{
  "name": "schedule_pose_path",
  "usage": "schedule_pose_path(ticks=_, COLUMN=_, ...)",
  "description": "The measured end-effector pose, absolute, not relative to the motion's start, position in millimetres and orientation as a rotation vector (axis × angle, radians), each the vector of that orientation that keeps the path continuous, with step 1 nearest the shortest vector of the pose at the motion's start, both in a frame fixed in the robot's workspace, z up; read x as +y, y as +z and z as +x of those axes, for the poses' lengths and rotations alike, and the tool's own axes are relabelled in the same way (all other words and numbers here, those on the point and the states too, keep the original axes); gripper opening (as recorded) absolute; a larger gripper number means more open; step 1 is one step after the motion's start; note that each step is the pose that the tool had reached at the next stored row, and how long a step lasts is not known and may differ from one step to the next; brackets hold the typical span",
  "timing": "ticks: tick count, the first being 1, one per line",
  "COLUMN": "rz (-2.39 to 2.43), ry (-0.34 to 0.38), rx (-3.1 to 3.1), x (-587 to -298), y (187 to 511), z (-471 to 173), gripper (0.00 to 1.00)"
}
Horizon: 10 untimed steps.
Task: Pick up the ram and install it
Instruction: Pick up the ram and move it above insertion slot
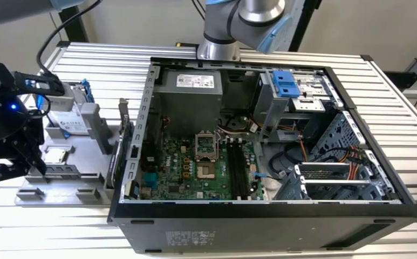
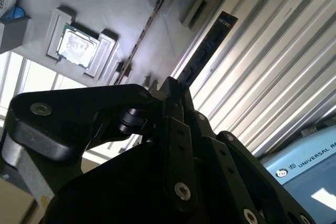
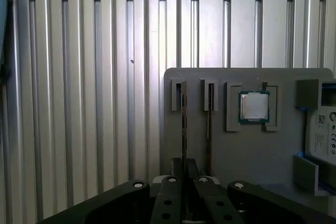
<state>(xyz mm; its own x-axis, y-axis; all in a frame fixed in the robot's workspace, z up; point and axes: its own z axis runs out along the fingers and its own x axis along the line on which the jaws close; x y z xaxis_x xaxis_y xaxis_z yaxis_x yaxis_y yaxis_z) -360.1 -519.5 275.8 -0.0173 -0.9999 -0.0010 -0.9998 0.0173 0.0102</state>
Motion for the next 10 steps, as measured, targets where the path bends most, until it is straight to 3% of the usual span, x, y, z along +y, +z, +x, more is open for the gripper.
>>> schedule_pose_path(ticks=10, rz=2.198, ry=-0.013, rx=-2.236, x=-519.5, y=279.6, z=-360.1, gripper=0.00)
